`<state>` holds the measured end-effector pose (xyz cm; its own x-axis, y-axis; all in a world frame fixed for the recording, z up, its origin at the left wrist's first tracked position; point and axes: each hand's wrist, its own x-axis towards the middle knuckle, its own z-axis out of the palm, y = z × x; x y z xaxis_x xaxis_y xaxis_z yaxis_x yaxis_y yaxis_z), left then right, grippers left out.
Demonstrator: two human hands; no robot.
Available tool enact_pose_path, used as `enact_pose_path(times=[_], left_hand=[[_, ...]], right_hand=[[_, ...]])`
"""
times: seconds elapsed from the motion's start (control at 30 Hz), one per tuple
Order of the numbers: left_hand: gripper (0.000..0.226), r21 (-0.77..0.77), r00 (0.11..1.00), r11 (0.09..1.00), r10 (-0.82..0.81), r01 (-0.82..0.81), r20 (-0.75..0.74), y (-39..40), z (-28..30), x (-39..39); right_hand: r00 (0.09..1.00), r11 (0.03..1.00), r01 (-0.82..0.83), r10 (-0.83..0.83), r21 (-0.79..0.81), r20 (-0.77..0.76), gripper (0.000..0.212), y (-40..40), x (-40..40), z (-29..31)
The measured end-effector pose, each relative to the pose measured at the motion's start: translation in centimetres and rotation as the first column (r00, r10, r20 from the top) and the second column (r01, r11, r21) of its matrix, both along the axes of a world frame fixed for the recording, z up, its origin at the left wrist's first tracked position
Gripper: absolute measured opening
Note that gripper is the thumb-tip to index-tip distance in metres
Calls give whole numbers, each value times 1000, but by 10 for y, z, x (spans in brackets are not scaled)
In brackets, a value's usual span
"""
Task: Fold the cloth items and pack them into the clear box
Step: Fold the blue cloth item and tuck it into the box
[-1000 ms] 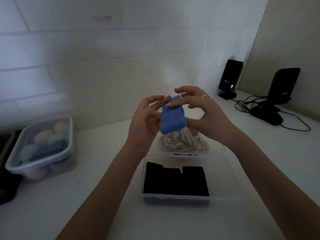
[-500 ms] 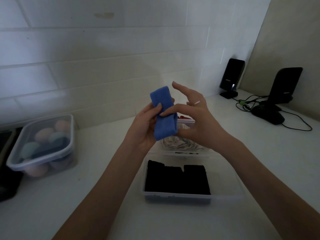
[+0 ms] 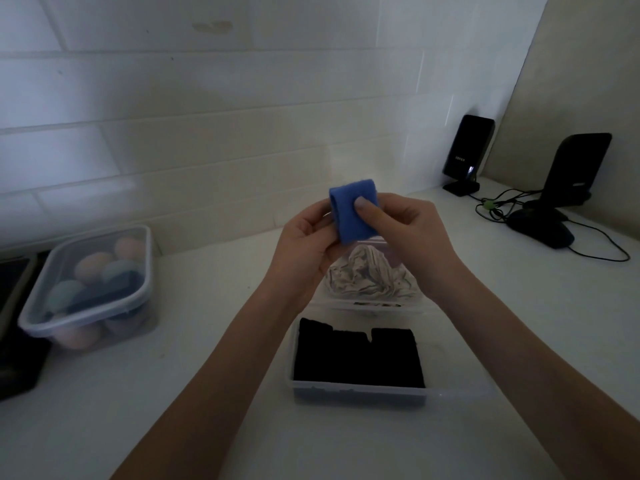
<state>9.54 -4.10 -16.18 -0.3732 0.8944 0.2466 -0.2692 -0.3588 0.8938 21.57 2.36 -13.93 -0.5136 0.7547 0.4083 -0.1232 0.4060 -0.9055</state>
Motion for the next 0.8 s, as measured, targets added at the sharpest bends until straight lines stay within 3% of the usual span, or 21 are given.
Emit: enact_pose_path(times=[0.3,0.47,0.6,0.8], left_hand=[[29,-68,989,997,37,-47,-141,-1,1,5],[20,-125,1000,992,16,-18,-24,1,4,14],[8,-71,959,982,152,-173,-239,1,-2,13],[4,24,914,967,246,-252,-323,-1,-2,8]], right_hand=[[998,998,58,-58,22,-16,20,9,1,-1],[999,997,21,-19,78,-28,25,7,5,3],[1000,993,1,1,119,-18,21,6,2,1],[984,979,56,-87,198,154,13,9,-3,-5]])
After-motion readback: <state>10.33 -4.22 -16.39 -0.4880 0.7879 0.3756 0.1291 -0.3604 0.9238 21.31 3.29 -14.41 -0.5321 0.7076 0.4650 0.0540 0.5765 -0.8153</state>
